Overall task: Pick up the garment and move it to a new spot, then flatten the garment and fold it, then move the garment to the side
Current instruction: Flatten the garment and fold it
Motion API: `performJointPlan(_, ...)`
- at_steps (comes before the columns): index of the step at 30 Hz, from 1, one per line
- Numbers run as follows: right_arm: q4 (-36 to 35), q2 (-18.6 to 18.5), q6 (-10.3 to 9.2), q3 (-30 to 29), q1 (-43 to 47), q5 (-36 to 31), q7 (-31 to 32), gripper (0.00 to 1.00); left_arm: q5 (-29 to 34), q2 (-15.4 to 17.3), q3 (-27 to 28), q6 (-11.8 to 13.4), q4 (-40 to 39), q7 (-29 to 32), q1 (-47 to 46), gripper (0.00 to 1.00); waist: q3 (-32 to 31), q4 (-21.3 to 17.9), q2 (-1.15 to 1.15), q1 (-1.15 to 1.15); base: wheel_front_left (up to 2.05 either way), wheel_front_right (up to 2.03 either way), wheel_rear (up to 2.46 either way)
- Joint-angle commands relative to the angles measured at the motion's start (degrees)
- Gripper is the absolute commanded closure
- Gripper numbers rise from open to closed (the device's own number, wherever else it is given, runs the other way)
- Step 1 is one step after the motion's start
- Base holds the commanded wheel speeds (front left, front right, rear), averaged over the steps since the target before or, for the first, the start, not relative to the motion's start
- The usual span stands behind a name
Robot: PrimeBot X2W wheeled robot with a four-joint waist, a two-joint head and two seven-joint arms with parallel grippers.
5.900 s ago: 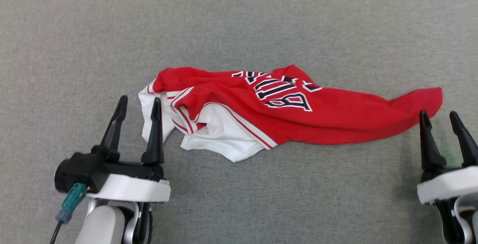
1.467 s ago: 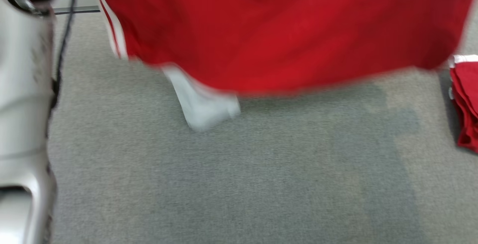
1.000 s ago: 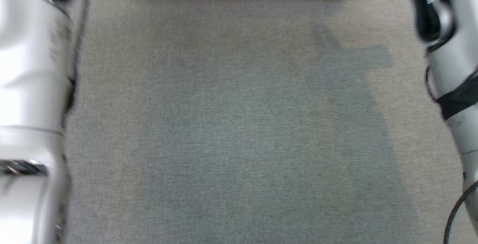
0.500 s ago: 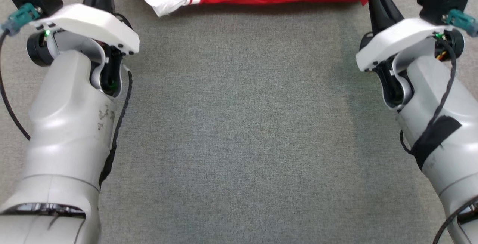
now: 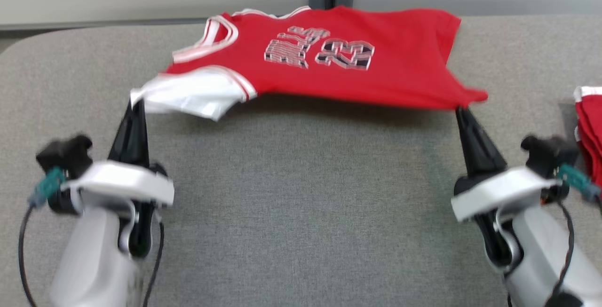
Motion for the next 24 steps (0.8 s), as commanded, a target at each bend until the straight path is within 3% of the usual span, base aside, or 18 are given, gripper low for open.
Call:
performJointPlan(1, -2.61, -0.49, -0.02, -0.84, 4.36, -0.79, -0.39, 1.0, 0.68, 0.22, 0.95, 0.06, -3.63, -0.24, 4.99, 1.0, -2.84, -0.21, 0.0, 0.0, 0.0, 0.0, 0.0)
performJointPlan(7, -11.83, -1.02, -0.02, -3.78, 18.35, -2.72, -0.39, 1.0, 1.65, -0.03, 2.04, 3.31, -18.59, 0.81, 21.46, 1.0, -6.7, 0.14, 0.0, 0.0, 0.0, 0.0, 0.0)
performJointPlan(17, -28.98, -0.09, -0.02, -11.49, 38.7, -6.78, 7.19, 1.0, 2.72, -0.23, 1.29, 11.22, -49.4, 12.66, 43.03, 1.0, -12.18, 1.6, 0.0, 0.0, 0.0, 0.0, 0.0)
performJointPlan(24, -36.73, 1.18, -0.02, -13.84, 44.69, -8.06, 13.16, 1.0, 2.42, -0.13, 0.64, 12.72, -55.71, 16.31, 46.89, 1.0, -12.39, 1.08, 0.0, 0.0, 0.0, 0.0, 0.0)
